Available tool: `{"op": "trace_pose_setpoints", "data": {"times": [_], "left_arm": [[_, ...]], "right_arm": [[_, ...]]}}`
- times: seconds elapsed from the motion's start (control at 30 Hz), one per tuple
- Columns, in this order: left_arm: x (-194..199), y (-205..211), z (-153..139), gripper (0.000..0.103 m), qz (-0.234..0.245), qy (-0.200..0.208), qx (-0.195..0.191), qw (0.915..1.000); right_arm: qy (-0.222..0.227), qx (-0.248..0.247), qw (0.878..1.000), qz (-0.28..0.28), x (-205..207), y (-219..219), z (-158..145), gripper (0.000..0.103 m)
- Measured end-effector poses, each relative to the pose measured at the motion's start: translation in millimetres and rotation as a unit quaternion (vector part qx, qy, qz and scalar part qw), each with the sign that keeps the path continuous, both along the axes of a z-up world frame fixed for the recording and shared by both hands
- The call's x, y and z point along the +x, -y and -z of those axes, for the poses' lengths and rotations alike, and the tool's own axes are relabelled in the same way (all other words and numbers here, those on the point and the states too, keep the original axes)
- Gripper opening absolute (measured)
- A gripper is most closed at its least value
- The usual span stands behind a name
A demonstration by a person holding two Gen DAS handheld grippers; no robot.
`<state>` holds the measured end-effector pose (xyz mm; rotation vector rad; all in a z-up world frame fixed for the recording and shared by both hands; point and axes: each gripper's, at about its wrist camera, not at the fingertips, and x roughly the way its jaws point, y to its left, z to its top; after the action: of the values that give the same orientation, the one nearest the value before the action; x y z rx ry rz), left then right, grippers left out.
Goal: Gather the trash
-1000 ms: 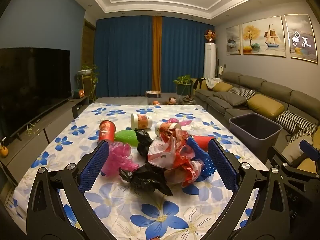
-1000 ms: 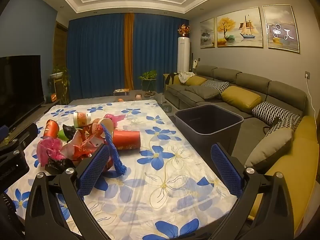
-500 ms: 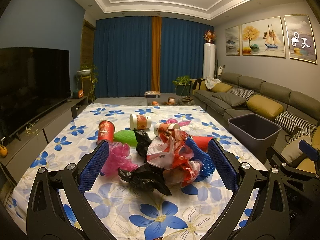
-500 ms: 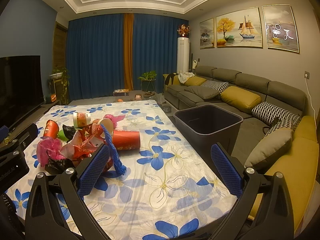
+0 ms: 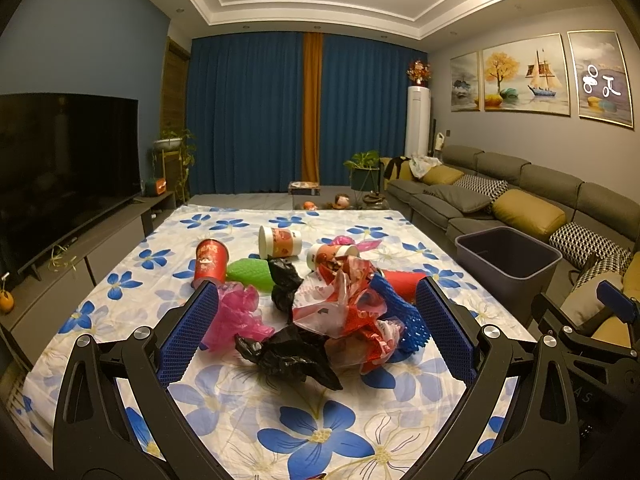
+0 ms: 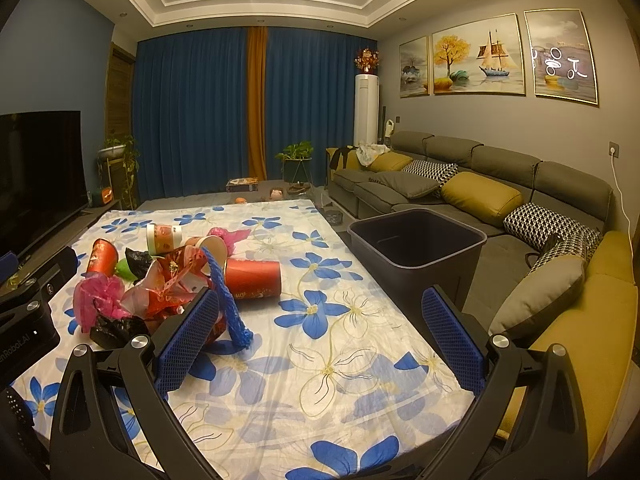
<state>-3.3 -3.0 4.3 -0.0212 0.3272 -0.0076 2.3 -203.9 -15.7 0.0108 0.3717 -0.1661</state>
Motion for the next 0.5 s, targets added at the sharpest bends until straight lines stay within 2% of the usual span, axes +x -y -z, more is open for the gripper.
{"op": "trace_pose_setpoints", "data": {"times": [0.5], "left_arm": [[0.8,1.8,5.2,0.097,0.0,-0.001,0.0,1.0]], "right_arm": [[-0.004,0.004,1.0,0.0,0.8,-0.9,4.3,0.098]]}}
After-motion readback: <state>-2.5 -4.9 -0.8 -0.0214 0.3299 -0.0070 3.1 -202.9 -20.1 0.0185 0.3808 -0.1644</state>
